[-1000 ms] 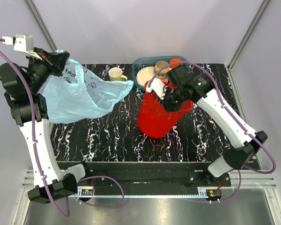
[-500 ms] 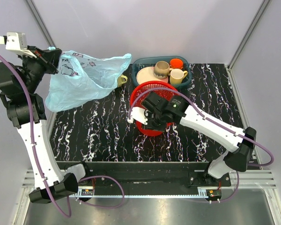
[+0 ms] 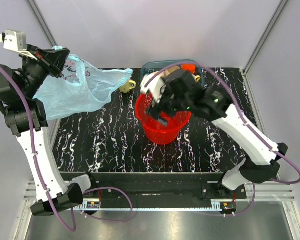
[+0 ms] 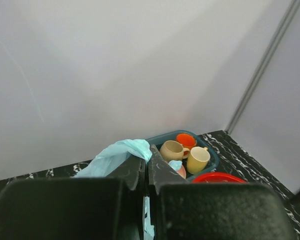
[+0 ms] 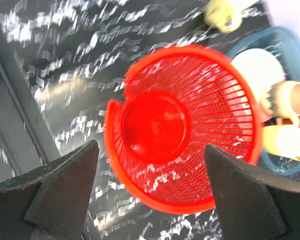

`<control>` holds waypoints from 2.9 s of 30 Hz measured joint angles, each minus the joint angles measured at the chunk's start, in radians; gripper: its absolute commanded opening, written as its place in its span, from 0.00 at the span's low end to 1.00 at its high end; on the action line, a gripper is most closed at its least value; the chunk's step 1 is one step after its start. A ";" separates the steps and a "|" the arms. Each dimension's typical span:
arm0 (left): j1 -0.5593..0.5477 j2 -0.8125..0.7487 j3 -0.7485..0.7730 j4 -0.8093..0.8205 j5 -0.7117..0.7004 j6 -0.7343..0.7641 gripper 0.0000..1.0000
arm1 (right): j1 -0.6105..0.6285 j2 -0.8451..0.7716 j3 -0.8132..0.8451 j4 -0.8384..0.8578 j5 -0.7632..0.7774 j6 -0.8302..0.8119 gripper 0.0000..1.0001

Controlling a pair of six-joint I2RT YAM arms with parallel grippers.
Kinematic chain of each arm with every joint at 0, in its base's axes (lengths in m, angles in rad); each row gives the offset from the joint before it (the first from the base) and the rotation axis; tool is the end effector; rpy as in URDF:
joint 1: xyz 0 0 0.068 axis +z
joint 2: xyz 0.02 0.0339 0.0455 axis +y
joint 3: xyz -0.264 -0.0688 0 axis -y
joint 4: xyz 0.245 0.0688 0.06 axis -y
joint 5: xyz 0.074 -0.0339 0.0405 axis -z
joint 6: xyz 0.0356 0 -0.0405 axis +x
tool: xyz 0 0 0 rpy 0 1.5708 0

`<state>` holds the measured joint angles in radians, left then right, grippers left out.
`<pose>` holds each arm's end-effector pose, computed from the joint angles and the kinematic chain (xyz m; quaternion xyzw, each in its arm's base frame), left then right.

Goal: Put the trash bags into the trash bin

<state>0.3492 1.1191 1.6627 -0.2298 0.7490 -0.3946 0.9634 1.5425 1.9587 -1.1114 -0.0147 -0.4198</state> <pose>0.1761 0.0383 0.5600 0.0768 0.6173 -0.2321 0.7478 0.1688 0.2438 0.4611 -0.5800 0.6956 0.1202 0.4066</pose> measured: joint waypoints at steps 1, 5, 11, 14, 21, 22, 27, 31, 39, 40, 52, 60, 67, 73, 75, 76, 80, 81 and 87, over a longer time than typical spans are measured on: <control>0.000 -0.002 0.000 0.007 0.014 -0.008 0.00 | -0.018 -0.005 0.027 0.012 -0.005 0.025 0.94; 0.001 -0.022 0.000 0.042 0.088 -0.058 0.00 | -0.165 -0.002 0.139 0.089 -0.040 0.156 0.95; 0.001 -0.066 0.024 0.090 0.171 -0.128 0.00 | -0.311 0.080 0.250 0.161 -0.140 0.258 0.99; 0.001 -0.082 0.030 0.151 0.208 -0.190 0.00 | -0.317 0.135 0.299 0.173 -0.220 0.277 1.00; 0.001 -0.108 0.005 0.380 0.285 -0.400 0.00 | -0.317 0.182 0.322 0.216 -0.321 0.286 0.49; 0.001 -0.111 -0.003 0.418 0.294 -0.430 0.00 | -0.317 0.187 0.330 0.217 -0.332 0.281 0.31; 0.000 -0.109 -0.024 0.553 0.305 -0.564 0.00 | -0.317 0.195 0.397 0.223 -0.408 0.313 0.00; -0.106 -0.092 -0.071 0.688 0.302 -0.652 0.00 | -0.317 0.159 0.439 0.223 -0.415 0.340 0.00; -0.597 0.034 -0.037 0.540 0.275 -0.397 0.00 | -0.317 -0.101 0.317 0.162 -0.290 0.351 0.00; -0.634 0.068 -0.013 0.521 0.263 -0.376 0.00 | -0.317 -0.135 0.296 0.152 -0.258 0.354 0.00; -0.893 0.377 0.233 0.374 0.130 -0.264 0.00 | -0.324 -0.229 0.089 0.051 0.048 0.360 0.00; -0.936 0.422 0.390 0.360 0.091 -0.259 0.00 | -0.326 -0.260 0.085 0.083 -0.208 0.390 0.00; -0.949 0.370 0.304 0.391 0.082 -0.271 0.00 | -0.334 -0.373 -0.085 0.088 -0.239 0.465 0.00; -0.988 0.429 0.214 0.424 0.076 -0.307 0.00 | -0.367 -0.409 -0.148 0.065 -0.134 0.472 0.00; -1.007 0.454 0.183 0.427 0.075 -0.313 0.00 | -0.370 -0.408 -0.145 0.067 -0.077 0.461 0.00; -1.016 0.463 0.160 0.427 0.073 -0.312 0.00 | -0.370 -0.407 -0.145 0.067 -0.048 0.451 0.00; -1.030 0.468 0.097 0.378 0.051 -0.276 0.01 | -0.373 -0.399 -0.142 0.068 0.048 0.424 0.00; -1.030 0.468 0.091 0.356 0.040 -0.255 0.16 | -0.373 -0.397 -0.145 0.070 0.065 0.422 0.00; -0.970 0.405 0.015 0.254 0.014 -0.158 0.66 | -0.375 -0.392 -0.187 0.070 0.117 0.418 0.00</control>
<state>-0.6212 1.5238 1.6779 0.0238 0.7635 -0.5522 0.5888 1.1503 1.7721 -1.0412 0.1028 -0.0013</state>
